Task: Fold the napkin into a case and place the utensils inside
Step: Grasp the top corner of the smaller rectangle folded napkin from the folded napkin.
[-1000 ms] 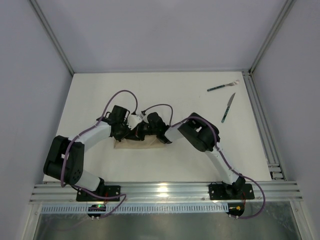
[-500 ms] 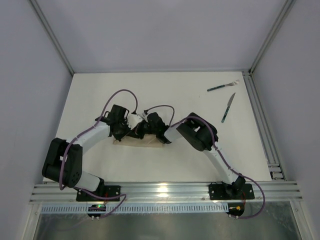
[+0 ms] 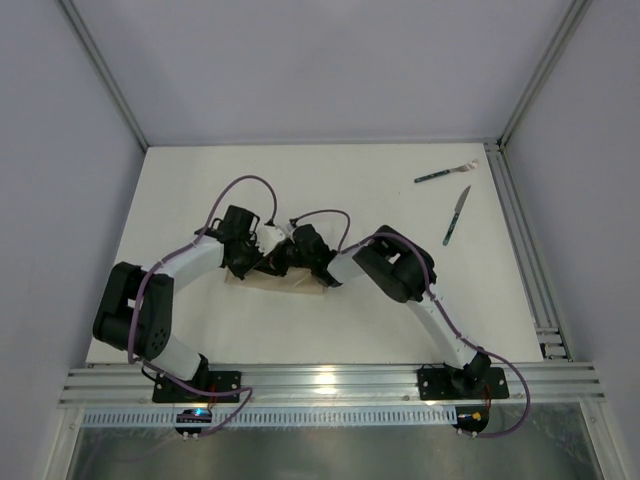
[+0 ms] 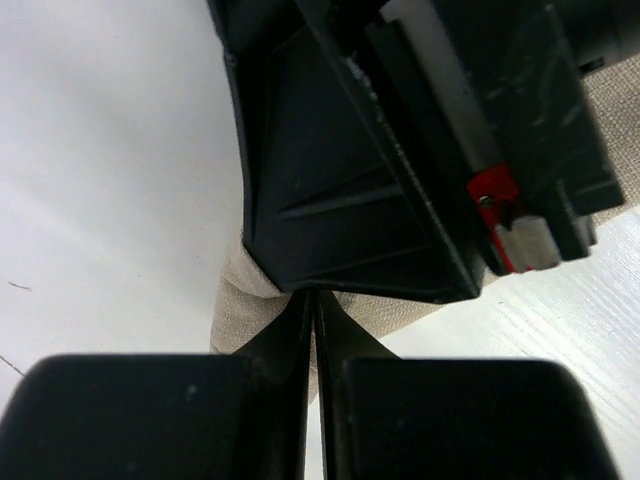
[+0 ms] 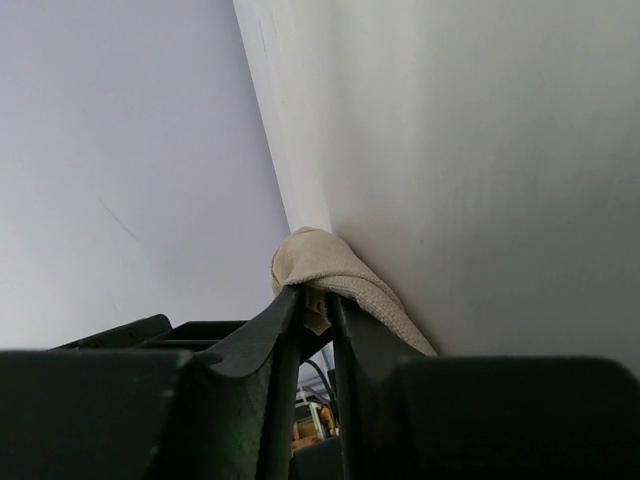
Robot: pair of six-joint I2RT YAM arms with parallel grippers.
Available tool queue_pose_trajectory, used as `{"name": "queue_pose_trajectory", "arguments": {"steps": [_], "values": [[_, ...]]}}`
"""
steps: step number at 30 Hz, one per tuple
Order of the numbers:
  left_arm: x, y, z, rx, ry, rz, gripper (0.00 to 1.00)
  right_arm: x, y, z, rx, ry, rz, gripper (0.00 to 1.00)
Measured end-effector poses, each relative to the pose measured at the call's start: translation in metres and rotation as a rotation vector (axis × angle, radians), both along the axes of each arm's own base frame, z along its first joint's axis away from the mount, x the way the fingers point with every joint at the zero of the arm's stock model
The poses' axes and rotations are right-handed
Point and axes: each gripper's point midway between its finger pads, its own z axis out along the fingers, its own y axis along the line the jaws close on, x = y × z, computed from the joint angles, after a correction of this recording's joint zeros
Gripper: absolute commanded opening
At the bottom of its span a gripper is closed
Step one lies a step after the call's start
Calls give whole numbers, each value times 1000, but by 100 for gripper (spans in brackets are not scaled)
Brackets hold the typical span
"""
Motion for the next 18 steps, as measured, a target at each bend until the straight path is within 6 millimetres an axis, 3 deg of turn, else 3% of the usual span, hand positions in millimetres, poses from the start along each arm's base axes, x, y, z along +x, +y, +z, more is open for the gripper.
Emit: {"name": "queue_pose_trajectory", "arguments": {"steps": [5, 13, 18], "values": [[7, 13, 1, -57, 19, 72, 0, 1, -2, 1, -18, -41, 30, 35], [7, 16, 1, -117, 39, 111, 0, -3, -18, 2, -39, -89, 89, 31], [7, 16, 1, -130, 43, 116, 0, -9, -16, 2, -39, -87, 111, 31]]}}
